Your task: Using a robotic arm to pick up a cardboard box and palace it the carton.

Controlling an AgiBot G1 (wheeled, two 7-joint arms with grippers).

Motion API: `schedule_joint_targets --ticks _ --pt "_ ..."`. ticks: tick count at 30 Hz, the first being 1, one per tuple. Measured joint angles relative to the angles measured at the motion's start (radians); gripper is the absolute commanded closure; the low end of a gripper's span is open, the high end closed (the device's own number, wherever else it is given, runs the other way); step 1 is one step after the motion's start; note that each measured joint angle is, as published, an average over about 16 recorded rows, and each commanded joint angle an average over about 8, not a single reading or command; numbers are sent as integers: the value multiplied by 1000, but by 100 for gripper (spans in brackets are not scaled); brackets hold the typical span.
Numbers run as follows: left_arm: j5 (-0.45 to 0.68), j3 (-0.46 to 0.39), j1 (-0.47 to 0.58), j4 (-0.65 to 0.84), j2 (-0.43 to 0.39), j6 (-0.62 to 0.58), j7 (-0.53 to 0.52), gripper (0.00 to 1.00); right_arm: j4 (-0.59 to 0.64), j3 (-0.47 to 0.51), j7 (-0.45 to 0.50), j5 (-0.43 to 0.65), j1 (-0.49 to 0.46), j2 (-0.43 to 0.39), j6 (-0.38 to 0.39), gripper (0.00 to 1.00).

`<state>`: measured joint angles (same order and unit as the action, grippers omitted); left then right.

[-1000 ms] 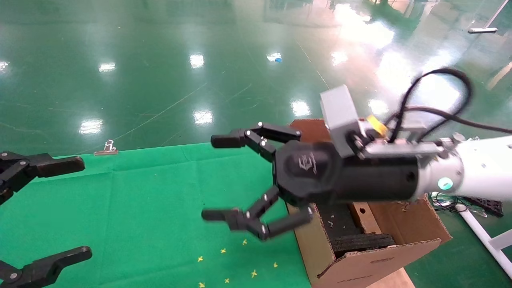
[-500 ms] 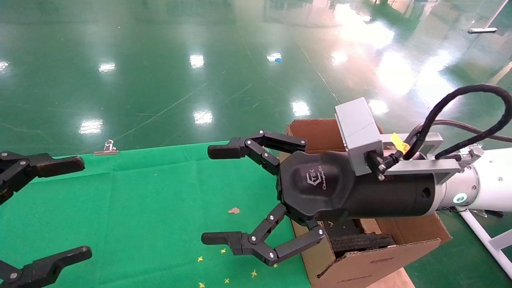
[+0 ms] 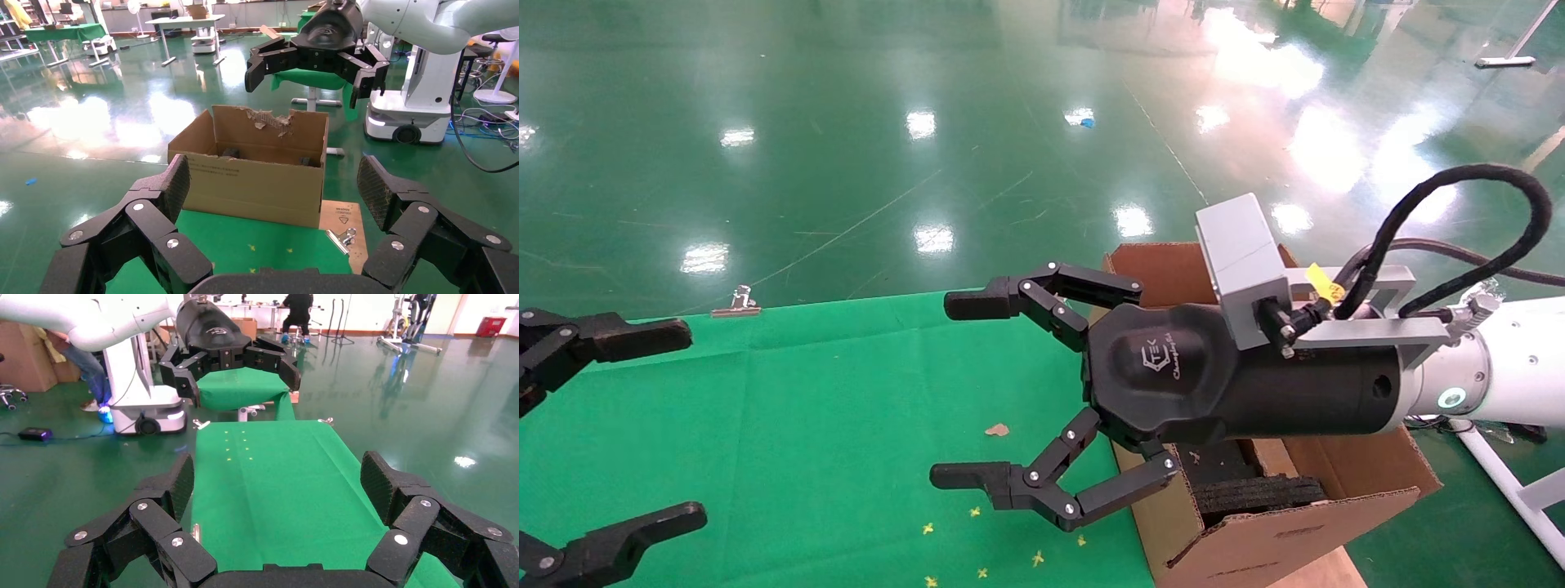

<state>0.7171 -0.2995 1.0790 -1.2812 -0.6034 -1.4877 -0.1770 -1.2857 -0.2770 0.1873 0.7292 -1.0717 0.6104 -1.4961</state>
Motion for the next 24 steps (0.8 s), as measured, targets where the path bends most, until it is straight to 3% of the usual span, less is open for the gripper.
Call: schedule_joint_targets --ticks 24 --pt "0 0 0 0 0 0 0 0 5 -7 1 2 -7 1 2 0"
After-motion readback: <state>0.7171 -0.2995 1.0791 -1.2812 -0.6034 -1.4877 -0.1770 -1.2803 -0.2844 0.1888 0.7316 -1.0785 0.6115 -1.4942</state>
